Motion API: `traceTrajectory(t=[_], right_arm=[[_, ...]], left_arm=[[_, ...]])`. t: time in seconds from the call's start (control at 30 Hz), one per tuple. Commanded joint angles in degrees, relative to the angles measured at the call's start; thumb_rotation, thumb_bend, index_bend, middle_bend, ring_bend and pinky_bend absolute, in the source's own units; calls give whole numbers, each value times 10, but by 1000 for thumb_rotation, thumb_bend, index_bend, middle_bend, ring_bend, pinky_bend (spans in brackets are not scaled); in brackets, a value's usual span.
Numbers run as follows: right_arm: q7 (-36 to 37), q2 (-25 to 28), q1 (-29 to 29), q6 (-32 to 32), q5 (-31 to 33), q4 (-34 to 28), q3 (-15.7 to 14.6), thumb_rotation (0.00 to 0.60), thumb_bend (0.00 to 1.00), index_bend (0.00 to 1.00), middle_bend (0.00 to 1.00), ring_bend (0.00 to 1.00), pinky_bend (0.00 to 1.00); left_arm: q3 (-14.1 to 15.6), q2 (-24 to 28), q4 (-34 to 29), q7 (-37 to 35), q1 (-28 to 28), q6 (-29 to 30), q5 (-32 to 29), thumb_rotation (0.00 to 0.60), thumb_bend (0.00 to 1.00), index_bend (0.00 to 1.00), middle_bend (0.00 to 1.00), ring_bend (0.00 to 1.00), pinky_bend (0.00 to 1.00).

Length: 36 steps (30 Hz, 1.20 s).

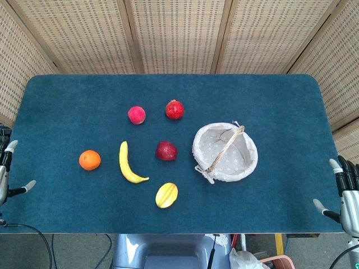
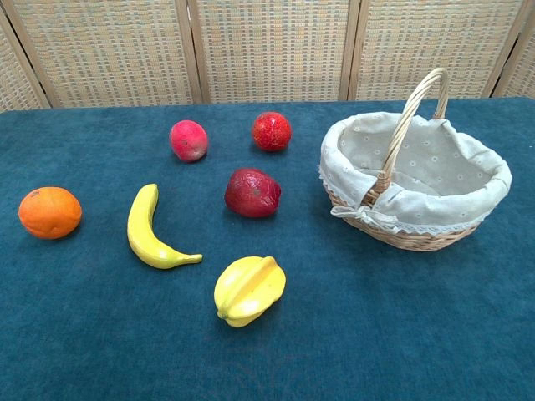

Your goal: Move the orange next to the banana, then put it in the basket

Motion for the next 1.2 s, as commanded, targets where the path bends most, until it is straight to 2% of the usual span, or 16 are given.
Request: traceTrajectory(t=[0.03, 0.27, 0.37, 0.4, 0.43, 0.47, 0.57, 0.67, 0.77, 0.87, 0.93, 1.1, 1.17, 1.2], right_arm=[[1, 1, 0, -2, 2, 0, 0, 600, 0, 0, 0, 0, 0], [11, 6, -2, -4, 1, -5, -2, 600, 0, 0, 0, 0, 0], [13, 7, -1, -7, 2, -5, -2, 600, 0, 0, 0, 0, 0], [13, 7, 0, -9, 3, -5, -2, 600, 0, 0, 0, 0, 0], [11, 6, 2, -13, 6, -5, -1, 600, 0, 0, 0, 0, 0], [10, 5, 4, -16, 9, -4, 0, 600, 0, 0, 0, 0, 0], [6, 4, 6, -22, 17, -4, 3, 600, 0, 0, 0, 0, 0], [2, 2, 9, -27, 24, -2, 5, 600, 0, 0, 0, 0, 0], [-2, -1, 11, -31, 28, -1, 6, 600, 0, 0, 0, 0, 0], [-7, -3, 13, -36, 32, 0, 6, 600, 0, 0, 0, 0, 0], [-7, -4, 13, -37, 33, 0, 7, 600, 0, 0, 0, 0, 0], [-7, -4, 14, -38, 33, 1, 6, 600, 0, 0, 0, 0, 0], [-5, -4, 13, -37, 33, 1, 6, 600, 0, 0, 0, 0, 0], [-4, -4, 13, -37, 33, 1, 6, 600, 0, 0, 0, 0, 0]], left_arm=[[-1, 0, -1, 2, 1, -1, 3, 600, 0, 0, 0, 0, 0], [-4, -5, 10, 12, -8, -27, -4, 600, 0, 0, 0, 0, 0], [-5, -15, 42, 12, -37, -78, 0, 600, 0, 0, 0, 0, 0], [-4, -22, 70, 6, -60, -123, 0, 600, 0, 0, 0, 0, 0], [-2, -40, 118, -4, -100, -200, -1, 600, 0, 0, 0, 0, 0], [-2, -61, 172, -35, -130, -250, 9, 600, 0, 0, 0, 0, 0], [10, -106, 261, -106, -166, -291, 57, 600, 0, 0, 0, 0, 6], [22, -145, 328, -152, -188, -300, 94, 600, 0, 24, 0, 0, 44], [27, -170, 367, -181, -199, -296, 113, 600, 0, 82, 5, 3, 92], [27, -197, 404, -210, -214, -290, 128, 600, 0, 143, 55, 46, 140], [30, -204, 413, -214, -218, -291, 131, 600, 0, 200, 109, 80, 164], [36, -214, 414, -221, -237, -317, 135, 600, 0, 245, 133, 93, 174], [37, -215, 410, -219, -243, -323, 134, 600, 0, 283, 176, 132, 216], [37, -214, 408, -216, -245, -324, 134, 600, 0, 330, 233, 180, 263]])
